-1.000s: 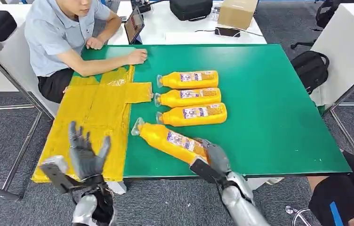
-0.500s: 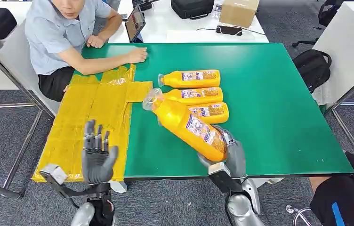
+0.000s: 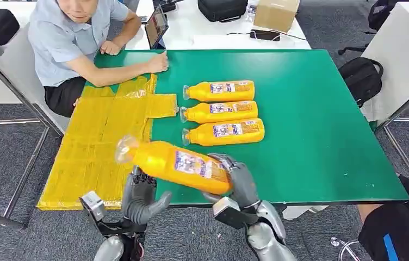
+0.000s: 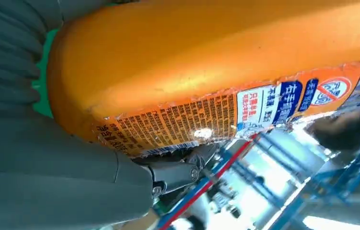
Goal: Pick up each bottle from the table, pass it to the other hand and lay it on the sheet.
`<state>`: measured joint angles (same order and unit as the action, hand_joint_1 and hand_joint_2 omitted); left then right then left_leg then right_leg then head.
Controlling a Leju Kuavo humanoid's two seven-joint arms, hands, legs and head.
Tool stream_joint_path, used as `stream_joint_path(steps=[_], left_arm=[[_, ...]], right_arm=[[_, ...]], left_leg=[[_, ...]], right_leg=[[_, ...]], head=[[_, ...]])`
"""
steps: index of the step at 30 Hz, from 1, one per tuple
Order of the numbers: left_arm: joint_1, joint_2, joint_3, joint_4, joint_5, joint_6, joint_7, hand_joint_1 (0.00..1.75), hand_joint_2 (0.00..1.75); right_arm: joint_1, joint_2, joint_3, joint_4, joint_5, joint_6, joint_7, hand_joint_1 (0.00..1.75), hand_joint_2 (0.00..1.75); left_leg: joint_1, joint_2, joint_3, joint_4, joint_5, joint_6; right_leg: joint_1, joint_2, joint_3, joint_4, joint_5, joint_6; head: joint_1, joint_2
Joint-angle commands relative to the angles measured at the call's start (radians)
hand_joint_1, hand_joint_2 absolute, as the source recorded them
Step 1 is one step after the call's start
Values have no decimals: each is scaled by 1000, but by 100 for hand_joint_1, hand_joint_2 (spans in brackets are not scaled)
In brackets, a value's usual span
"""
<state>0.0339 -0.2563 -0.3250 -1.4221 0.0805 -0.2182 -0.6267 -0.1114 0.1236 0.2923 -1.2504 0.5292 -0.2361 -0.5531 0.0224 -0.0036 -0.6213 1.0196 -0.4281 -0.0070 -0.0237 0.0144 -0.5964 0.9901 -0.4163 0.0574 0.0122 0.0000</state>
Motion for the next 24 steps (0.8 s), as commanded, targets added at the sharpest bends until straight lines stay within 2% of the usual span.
stream_joint_path(steps=[1,8,10,11,13,14,15,16,17,19,22,23,24], left_arm=[[-66,17,-21,110,12,-37,26,0,175],[-86,14,-32,104,49,-86,20,0,175],[-82,13,-23,80,55,-83,15,0,175],[-80,12,-20,72,57,-81,15,0,175],[-73,3,-1,50,75,-71,7,0,175],[-68,-5,14,39,93,-62,9,44,175],[-65,-3,21,25,91,-37,-5,157,175],[-65,1,22,22,95,-31,-10,157,175],[-61,-2,37,13,120,-20,-14,175,175],[-56,3,49,-6,134,-5,-24,175,175],[-44,14,55,-37,157,-5,-30,175,175],[-42,16,54,-41,166,-14,-25,175,175],[-43,17,52,-44,167,-17,-21,175,175]], right_arm=[[-104,36,139,140,20,24,-15,173,175],[-138,64,215,264,-4,67,-39,173,175],[-129,72,238,303,18,40,-35,175,175],[-128,72,249,315,23,40,-36,169,175],[-114,75,263,326,25,37,-36,175,175],[-105,76,271,327,27,34,-33,171,175],[-94,76,278,322,34,24,-31,169,175],[-86,77,281,318,34,21,-29,169,175],[-70,77,284,309,30,21,-25,166,175],[-45,75,288,296,25,26,-20,169,175],[-11,66,292,283,23,32,-2,138,175],[-5,65,291,282,33,17,-1,73,175],[-3,66,291,281,35,12,2,0,175]], left_leg=[[0,2,3,-1,0,1],[0,0,5,-2,-1,1],[0,2,5,-2,-1,1],[1,2,7,-2,-1,2],[1,0,6,-2,-1,1],[1,-1,4,-2,-1,1],[1,-2,6,-2,-1,1],[1,-1,3,-1,-1,1],[1,0,5,-2,-1,1],[1,-2,5,-2,-1,1],[1,-3,3,-1,0,1],[1,-4,5,-2,-1,1],[1,-3,3,-1,-1,1]], right_leg=[[0,1,2,-1,0,-2],[1,-2,4,-2,-1,-3],[1,0,4,-2,0,-2],[1,0,6,-3,-1,-3],[2,-2,6,-3,-1,-3],[1,-3,4,-2,-1,-3],[2,-5,6,-2,-2,-4],[1,-3,4,-1,-1,-2],[2,-3,5,-2,-1,-3],[2,-4,6,-2,-2,-3],[2,-5,3,-2,-2,-2],[2,-6,5,-2,-2,-3],[2,-5,3,-2,-2,-2]], head=[[0,0],[0,0],[0,0],[0,0],[0,0],[0,0],[0,0],[0,0],[0,0],[0,0],[0,0],[0,0],[0,0]])
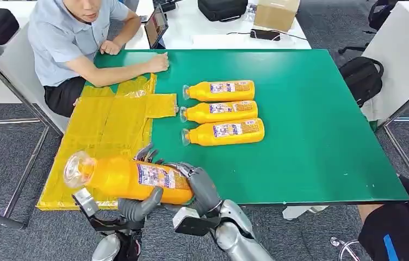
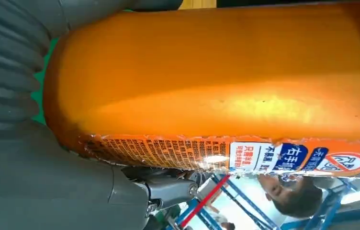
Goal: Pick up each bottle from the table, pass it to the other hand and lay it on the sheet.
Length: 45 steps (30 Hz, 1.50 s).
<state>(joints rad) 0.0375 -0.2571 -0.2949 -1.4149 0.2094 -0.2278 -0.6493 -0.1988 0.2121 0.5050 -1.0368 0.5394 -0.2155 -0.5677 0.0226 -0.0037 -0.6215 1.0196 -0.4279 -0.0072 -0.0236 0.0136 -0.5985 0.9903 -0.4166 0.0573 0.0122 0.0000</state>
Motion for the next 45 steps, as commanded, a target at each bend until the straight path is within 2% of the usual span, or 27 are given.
stream_joint_path(steps=[1,9,10,12,15,16,21,24,27,41,43,45], left_arm=[[-48,17,22,-54,39,-6,5,175,175],[-71,26,34,-59,-50,74,45,175,175],[-81,37,39,-54,-85,103,54,175,175],[-108,72,57,-39,-152,147,76,175,175],[-124,87,85,-17,-154,131,83,175,175],[-144,104,105,4,-208,186,124,175,175],[-233,166,215,98,-143,122,218,175,175],[-239,180,234,105,-170,114,237,175,175],[-245,219,233,107,-314,191,228,175,175],[-246,219,248,104,-317,186,227,175,175],[-262,254,207,111,-588,368,204,175,175],[-307,301,164,173,-896,511,275,175,175]], right_arm=[[87,-21,74,64,25,-16,19,0,175],[107,-25,50,6,19,-37,12,0,175],[109,-25,46,-4,15,-47,0,0,0],[111,-31,47,-29,35,-83,-18,0,0],[116,-39,51,-55,45,-84,-9,0,0],[121,-40,52,-79,33,-84,-37,0,0],[138,-49,42,-184,-6,-70,-54,0,0],[138,-51,26,-187,-20,-63,-58,0,0],[133,-53,0,-168,-21,-73,-61,0,0],[134,-51,-5,-166,-20,-72,-62,0,0],[133,-50,-9,-173,-19,-63,-64,0,0],[127,-49,-9,-174,-15,-48,-65,0,0]], left_leg=[[1,-4,5,-2,-1,1],[0,-2,3,-1,-1,1],[0,-3,4,-1,-1,2],[0,-3,3,-1,0,1],[1,-3,5,-2,0,1],[0,-2,3,-2,0,1],[0,-1,3,-2,0,1],[1,0,4,-2,0,1],[1,0,4,-2,0,1],[0,-1,1,-1,0,1],[0,-1,1,-1,0,1],[1,-2,2,-1,0,1]], right_leg=[[2,-6,7,-3,-2,-3],[1,-4,4,-1,-1,-3],[1,-5,5,-1,-2,-3],[1,-5,4,-1,-1,-3],[2,-5,7,-2,-2,-5],[1,-3,4,-1,-1,-3],[1,-2,4,-1,-1,-3],[1,-2,5,-1,-1,-3],[1,-1,5,-2,0,-3],[1,-2,2,0,0,-2],[1,-2,2,-1,0,-2],[1,-3,3,0,-1,-2]], head=[[0,0],[0,0],[0,0],[0,0],[0,0],[0,0],[0,0],[0,0],[0,0],[0,0],[0,0],[0,0]])
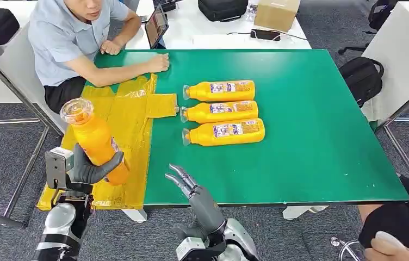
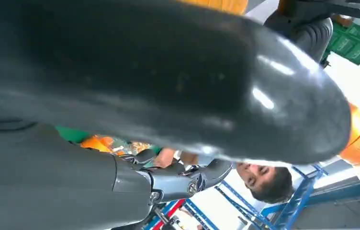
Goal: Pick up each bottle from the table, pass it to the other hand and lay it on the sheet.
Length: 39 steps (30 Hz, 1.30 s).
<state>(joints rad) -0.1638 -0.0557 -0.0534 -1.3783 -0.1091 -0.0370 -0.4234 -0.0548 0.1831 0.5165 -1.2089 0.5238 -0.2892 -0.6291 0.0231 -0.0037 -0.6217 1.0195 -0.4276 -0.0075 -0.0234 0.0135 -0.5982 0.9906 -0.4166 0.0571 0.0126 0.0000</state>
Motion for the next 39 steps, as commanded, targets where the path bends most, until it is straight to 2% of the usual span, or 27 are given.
stream_joint_path(steps=[1,3,8,12,16,22,23,24,25,26,27,28,29,31,32,34,39], left_arm=[[-127,116,-94,175,-666,351,67,175,175],[-196,169,-142,314,-890,400,104,175,175],[-277,204,-171,506,-1000,359,131,175,175],[-326,196,-175,625,-1043,309,208,175,175],[-384,183,-170,740,-1047,307,230,175,175],[-429,177,-191,848,-1048,246,204,171,175],[-431,177,-198,852,-1050,239,200,152,175],[-432,177,-202,854,-1048,232,193,141,175],[-432,177,-204,855,-1042,227,186,91,175],[-431,175,-204,855,-1034,221,181,58,175],[-427,171,-197,852,-1004,198,154,37,175],[-411,160,-136,831,-874,109,50,9,175],[-406,162,-141,822,-870,103,49,2,175],[-366,174,-111,760,-723,-43,-80,0,175],[-341,195,-124,716,-689,-77,-107,0,175],[-322,212,-136,680,-659,-96,-107,0,175],[-276,234,-146,567,-529,-169,-148,0,175]], right_arm=[[-20,-20,-19,1,4,31,-3,0,0],[-37,-14,-12,23,8,48,-5,0,0],[-60,-7,4,68,17,66,-19,0,0],[-71,-3,10,82,15,73,-23,0,0],[-85,-2,24,103,15,87,-24,0,0],[-97,0,30,128,8,90,-29,0,0],[-98,1,28,131,2,91,-33,0,0],[-99,1,27,134,0,84,-45,0,0],[-102,-1,31,139,5,77,-51,0,0],[-105,-1,33,145,7,73,-54,0,0],[-107,0,35,151,6,71,-58,0,0],[-117,1,42,171,8,62,-68,0,0],[-119,2,43,176,6,59,-69,0,0],[-135,-4,70,188,-21,56,-69,0,0],[-145,-9,90,199,-41,47,-69,0,0],[-154,-14,111,209,-60,35,-69,0,0],[-170,-27,154,228,-99,10,-69,0,0]], left_leg=[[0,-3,4,-1,-1,2],[0,-2,2,-1,1,1],[1,-1,5,-2,1,0],[1,-1,6,-2,1,1],[1,-1,3,-1,1,0],[0,0,4,-1,1,0],[0,1,6,-2,1,1],[0,0,5,-2,1,0],[1,1,6,-2,2,1],[1,0,7,-3,2,1],[1,1,7,-2,2,1],[1,1,7,-2,2,0],[1,1,8,-2,2,0],[0,2,7,-2,2,0],[0,3,8,-2,1,0],[0,5,9,-2,1,0],[0,1,10,-3,2,1]], right_leg=[[1,-5,5,-1,-1,-4],[0,-3,2,-1,0,-2],[1,-2,5,-2,0,-3],[2,-3,7,-2,-1,-3],[1,-2,4,0,0,-2],[1,0,4,-1,1,-3],[1,-1,6,-1,0,-4],[1,-1,5,-1,1,-3],[1,-1,7,-2,1,-4],[1,-1,7,-2,1,-4],[1,-1,7,-2,1,-3],[1,0,7,-1,1,-3],[1,0,8,-2,1,-3],[1,1,7,-1,1,-2],[1,2,7,-1,1,-2],[1,4,8,-1,1,-2],[1,0,11,-2,1,-3]], head=[[0,0],[0,0],[0,0],[0,0],[0,0],[0,0],[0,0],[0,0],[0,0],[0,0],[0,0],[0,0],[0,0],[0,0],[0,0],[0,0],[0,0]])
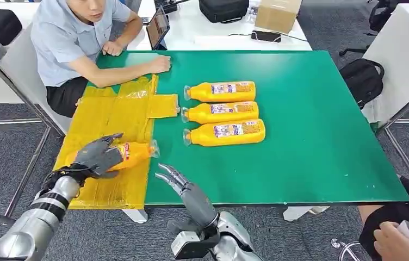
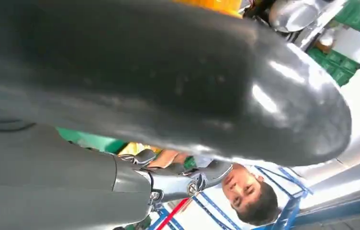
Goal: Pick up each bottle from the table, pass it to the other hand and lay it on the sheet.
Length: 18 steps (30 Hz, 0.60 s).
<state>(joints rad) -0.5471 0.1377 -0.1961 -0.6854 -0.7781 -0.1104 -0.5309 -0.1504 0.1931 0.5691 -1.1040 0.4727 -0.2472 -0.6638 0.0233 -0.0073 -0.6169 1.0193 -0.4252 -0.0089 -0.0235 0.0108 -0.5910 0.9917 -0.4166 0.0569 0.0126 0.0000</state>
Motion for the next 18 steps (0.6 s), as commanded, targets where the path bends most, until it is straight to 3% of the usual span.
stream_joint_path(steps=[1,7,13,15,18], left_arm=[[107,40,-4,-126,140,-96,-40,0,175],[131,20,18,-190,223,-81,-49,0,175],[219,-132,145,-475,480,-7,-27,0,175],[214,-225,242,-536,633,76,19,0,175],[196,-253,297,-542,810,107,115,0,175]], right_arm=[[-75,-37,101,124,-48,-32,-34,0,0],[-76,-38,108,129,-57,-41,-34,0,0],[-48,-34,84,111,-15,-76,-34,0,0],[-27,-30,46,85,1,-130,-34,0,0],[-12,-31,-1,59,7,-139,-34,0,0]], left_leg=[[0,3,3,-1,-1,1],[0,2,4,-2,0,2],[0,-1,0,0,-1,2],[0,-2,-2,0,0,2],[0,-2,-2,1,-1,3]], right_leg=[[1,2,2,-2,0,-2],[1,0,3,-3,0,-3],[1,-3,-1,-1,-1,-1],[1,-4,-1,-1,-1,-1],[1,-5,-1,-1,-1,-2]], head=[[0,0],[0,0],[0,0],[0,0],[0,0]])
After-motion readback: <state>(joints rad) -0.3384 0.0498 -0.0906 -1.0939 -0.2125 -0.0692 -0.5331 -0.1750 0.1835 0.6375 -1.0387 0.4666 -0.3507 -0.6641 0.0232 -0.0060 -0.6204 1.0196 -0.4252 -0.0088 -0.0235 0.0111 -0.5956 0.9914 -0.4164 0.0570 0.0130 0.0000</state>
